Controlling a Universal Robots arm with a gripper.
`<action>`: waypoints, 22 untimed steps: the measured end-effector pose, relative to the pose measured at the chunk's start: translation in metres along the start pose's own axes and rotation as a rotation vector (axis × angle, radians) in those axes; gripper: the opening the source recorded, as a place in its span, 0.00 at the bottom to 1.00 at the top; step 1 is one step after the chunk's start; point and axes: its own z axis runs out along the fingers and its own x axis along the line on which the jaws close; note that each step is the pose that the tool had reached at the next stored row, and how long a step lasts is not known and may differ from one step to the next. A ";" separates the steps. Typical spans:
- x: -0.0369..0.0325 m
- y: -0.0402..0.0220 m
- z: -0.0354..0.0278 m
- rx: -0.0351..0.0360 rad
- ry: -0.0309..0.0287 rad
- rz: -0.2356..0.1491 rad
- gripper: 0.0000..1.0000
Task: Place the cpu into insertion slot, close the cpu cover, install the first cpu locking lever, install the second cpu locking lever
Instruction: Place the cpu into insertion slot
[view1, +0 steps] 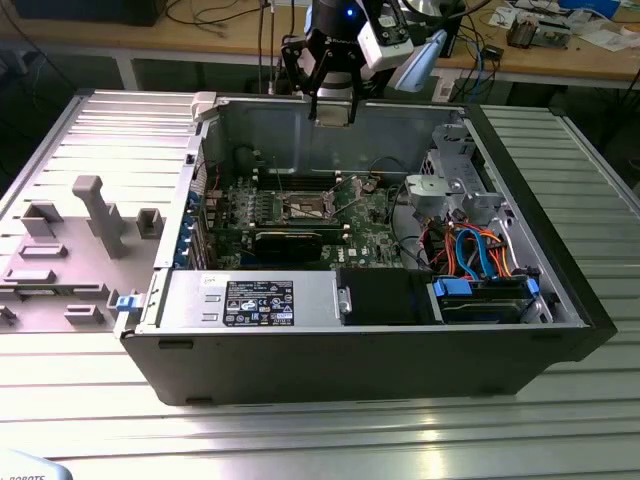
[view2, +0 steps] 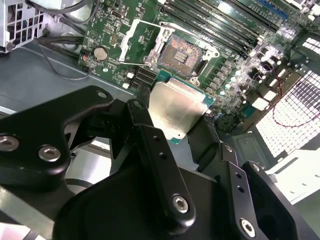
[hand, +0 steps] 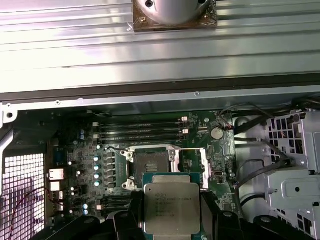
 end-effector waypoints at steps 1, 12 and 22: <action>0.0002 0.0000 0.0000 -0.0001 -0.0007 0.008 0.55; 0.0012 -0.0001 0.0000 -0.0009 -0.0042 0.048 0.55; 0.0012 -0.0001 0.0000 -0.0012 -0.0056 0.063 0.55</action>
